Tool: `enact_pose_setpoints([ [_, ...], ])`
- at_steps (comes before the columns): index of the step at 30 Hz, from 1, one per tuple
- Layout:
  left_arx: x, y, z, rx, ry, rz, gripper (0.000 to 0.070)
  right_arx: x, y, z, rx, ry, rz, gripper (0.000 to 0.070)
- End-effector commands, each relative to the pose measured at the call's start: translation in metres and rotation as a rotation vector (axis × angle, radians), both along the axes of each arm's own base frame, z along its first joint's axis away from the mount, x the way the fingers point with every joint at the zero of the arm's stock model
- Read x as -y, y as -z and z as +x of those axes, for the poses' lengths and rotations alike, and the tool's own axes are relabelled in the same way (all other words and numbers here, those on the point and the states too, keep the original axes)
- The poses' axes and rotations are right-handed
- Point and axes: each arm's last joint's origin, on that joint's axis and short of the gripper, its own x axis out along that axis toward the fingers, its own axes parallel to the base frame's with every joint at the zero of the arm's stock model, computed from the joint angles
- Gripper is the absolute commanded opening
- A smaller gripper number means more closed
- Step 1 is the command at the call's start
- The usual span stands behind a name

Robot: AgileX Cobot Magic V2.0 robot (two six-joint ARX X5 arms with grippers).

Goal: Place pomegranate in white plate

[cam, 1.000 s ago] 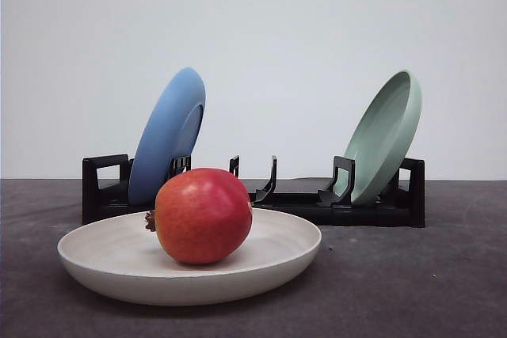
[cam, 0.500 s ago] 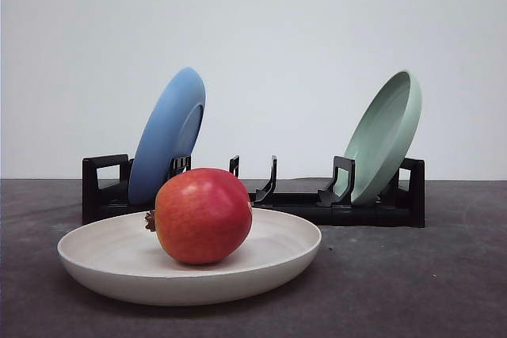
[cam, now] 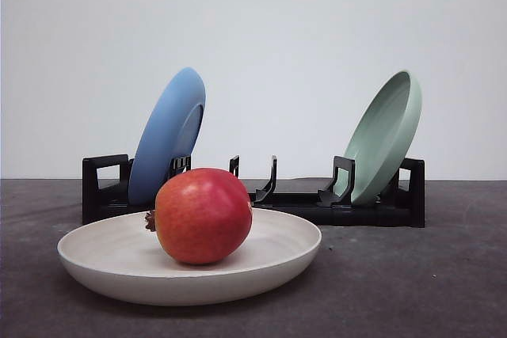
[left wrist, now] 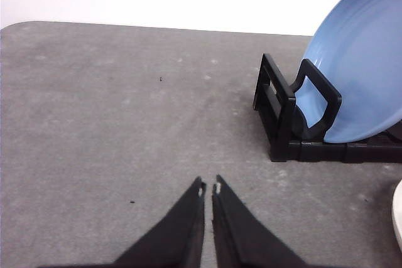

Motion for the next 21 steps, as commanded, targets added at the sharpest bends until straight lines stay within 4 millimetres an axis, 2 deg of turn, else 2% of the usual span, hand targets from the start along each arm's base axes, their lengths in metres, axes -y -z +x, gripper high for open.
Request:
enact_pose_setpoints([
  [1,0.0001,0.0019,0.0006,0.005,0.0,0.0,0.0,0.0,0.0006,0.0003,0.004,0.001,0.006,0.0022],
  [21,0.0001,0.0019,0.0006,0.005,0.0,0.0,0.0,0.0,0.0006,0.0003,0.004,0.001,0.006,0.0022],
])
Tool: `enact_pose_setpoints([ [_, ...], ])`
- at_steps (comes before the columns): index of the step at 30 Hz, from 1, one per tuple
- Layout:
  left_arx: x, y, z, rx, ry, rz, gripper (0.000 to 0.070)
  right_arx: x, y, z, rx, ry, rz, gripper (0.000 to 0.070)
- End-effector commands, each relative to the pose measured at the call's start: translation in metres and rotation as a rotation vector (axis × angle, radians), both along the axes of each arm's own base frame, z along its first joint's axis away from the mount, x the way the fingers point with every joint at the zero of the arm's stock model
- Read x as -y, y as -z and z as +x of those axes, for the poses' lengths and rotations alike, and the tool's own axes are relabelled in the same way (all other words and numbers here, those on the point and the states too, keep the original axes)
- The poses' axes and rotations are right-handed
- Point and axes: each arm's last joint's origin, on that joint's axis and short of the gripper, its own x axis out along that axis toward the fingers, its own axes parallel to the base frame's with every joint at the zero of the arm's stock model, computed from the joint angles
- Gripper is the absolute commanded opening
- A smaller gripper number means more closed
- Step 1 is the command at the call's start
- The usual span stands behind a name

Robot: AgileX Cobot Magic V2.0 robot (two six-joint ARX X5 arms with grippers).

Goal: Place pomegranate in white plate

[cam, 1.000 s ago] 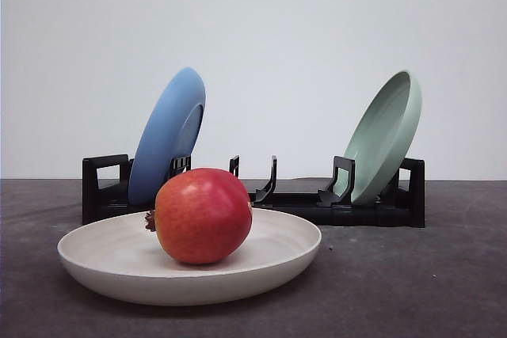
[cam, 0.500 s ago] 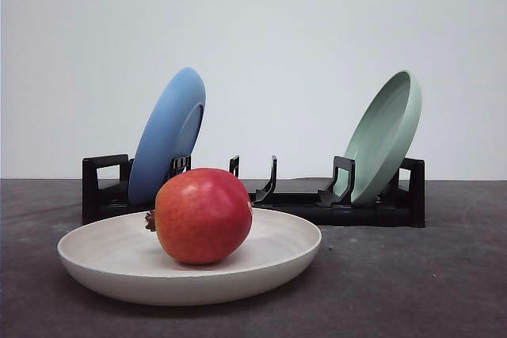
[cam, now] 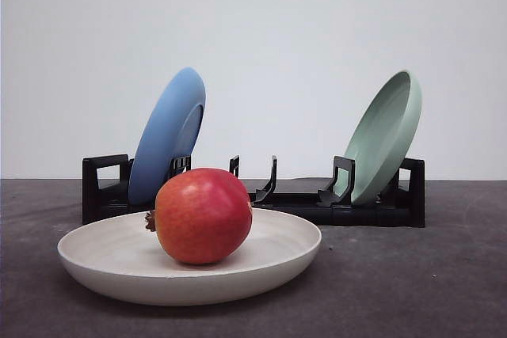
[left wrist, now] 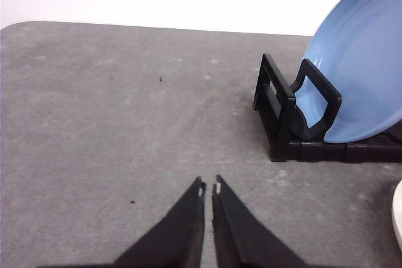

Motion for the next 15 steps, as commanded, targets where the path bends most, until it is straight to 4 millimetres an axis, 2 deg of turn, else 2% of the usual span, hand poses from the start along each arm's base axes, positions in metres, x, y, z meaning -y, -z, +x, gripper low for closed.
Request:
enact_pose_setpoints([
  [1,0.0001,0.0019,0.0006,0.005,0.0,0.0,0.0,-0.0001,0.0006,0.0003,0.004,0.0,0.006,0.0022],
  [15,0.0001,0.0019,0.0006,0.005,0.0,0.0,0.0,-0.0001,0.0006,0.0003,0.004,0.0,0.006,0.0022],
])
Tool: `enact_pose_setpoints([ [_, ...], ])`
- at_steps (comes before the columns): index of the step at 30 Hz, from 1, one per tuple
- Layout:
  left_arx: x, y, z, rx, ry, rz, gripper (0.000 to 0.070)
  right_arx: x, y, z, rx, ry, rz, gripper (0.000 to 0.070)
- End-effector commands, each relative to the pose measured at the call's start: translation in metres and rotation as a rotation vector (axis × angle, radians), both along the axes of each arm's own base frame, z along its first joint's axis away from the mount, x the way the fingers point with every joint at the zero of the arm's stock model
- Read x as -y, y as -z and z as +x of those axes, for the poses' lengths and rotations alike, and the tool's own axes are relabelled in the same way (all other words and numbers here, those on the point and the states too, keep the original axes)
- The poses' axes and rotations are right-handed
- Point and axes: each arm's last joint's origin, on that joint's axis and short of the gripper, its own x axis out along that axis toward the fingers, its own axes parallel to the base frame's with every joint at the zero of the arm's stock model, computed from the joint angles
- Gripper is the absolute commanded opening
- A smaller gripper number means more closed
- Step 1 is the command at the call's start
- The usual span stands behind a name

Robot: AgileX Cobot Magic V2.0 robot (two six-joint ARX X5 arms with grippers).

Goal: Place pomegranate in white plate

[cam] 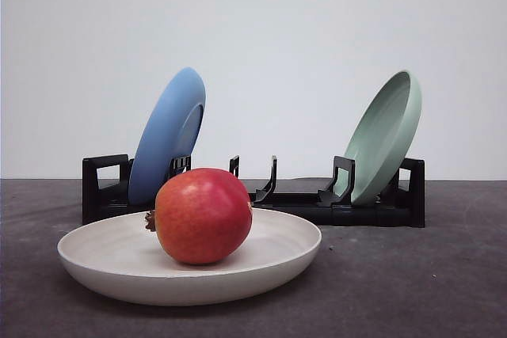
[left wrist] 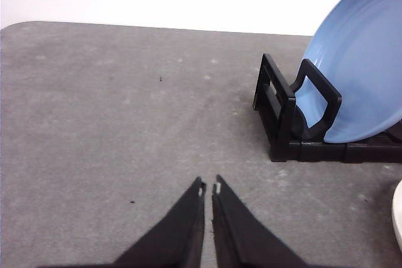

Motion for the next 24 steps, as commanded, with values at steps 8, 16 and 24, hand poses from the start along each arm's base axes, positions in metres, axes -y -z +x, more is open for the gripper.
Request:
enact_pose_setpoints([
  [8,0.0001,0.0019,0.0006,0.005,0.0,0.0,0.0,0.0,0.0006,0.0003,0.004,0.001,0.006,0.0022],
  [16,0.0001,0.0019,0.0006,0.005,0.0,0.0,0.0,0.0,0.0006,0.0003,0.004,0.001,0.006,0.0022],
  [24,0.0001,0.0019,0.0006,0.005,0.0,0.0,0.0,0.0,0.0006,0.0003,0.004,0.001,0.006,0.0022],
])
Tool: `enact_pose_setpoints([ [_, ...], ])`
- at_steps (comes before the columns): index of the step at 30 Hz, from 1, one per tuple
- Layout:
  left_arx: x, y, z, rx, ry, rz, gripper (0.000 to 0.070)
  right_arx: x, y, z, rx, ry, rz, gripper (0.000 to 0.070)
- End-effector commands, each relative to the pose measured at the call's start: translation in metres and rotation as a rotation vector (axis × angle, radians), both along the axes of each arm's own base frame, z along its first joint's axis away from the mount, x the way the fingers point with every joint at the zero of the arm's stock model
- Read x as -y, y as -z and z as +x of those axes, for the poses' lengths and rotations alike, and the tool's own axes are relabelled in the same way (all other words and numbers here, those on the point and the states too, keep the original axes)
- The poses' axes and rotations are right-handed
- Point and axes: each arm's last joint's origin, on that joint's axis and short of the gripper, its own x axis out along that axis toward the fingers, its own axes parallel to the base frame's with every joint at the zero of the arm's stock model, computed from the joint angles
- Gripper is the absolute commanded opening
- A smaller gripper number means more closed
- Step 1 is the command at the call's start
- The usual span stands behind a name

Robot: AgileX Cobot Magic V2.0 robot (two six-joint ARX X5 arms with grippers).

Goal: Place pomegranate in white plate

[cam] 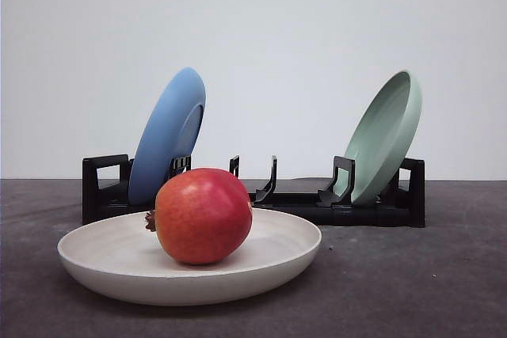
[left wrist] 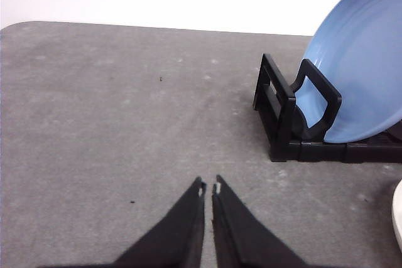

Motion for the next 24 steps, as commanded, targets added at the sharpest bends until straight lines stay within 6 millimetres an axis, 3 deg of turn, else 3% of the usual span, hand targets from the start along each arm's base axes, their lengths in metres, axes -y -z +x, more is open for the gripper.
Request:
enact_pose_setpoints([
  [1,0.0001,0.0019,0.0006,0.005,0.0,0.0,0.0,0.0,0.0006,0.0003,0.004,0.001,0.006,0.0022],
  [24,0.0001,0.0019,0.0006,0.005,0.0,0.0,0.0,0.0,0.0006,0.0003,0.004,0.001,0.006,0.0022],
])
